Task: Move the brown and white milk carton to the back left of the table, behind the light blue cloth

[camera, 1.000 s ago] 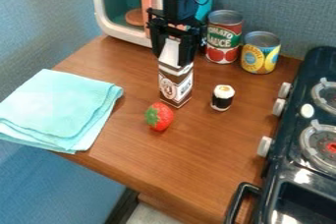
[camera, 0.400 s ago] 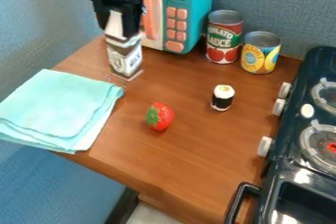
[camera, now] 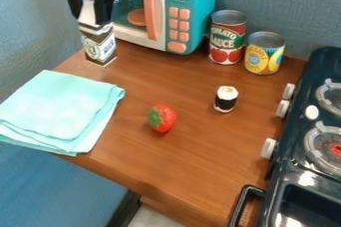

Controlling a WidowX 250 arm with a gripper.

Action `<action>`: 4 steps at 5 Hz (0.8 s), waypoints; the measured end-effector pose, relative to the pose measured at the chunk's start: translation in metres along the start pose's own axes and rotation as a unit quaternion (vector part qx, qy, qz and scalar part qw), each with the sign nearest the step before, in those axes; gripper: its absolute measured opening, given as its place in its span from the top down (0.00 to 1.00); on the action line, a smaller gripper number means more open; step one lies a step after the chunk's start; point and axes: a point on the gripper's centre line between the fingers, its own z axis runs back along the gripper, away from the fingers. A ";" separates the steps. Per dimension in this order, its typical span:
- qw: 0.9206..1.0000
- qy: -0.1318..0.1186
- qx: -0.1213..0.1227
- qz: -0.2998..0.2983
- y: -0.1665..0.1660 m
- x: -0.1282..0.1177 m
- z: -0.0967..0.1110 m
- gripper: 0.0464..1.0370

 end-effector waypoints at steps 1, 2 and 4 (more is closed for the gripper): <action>1.000 0.014 0.022 -0.004 0.011 0.007 -0.008 0.22; 0.999 0.016 0.028 -0.007 0.015 0.010 -0.010 0.22; 0.999 0.020 0.029 0.001 0.015 0.012 -0.016 0.22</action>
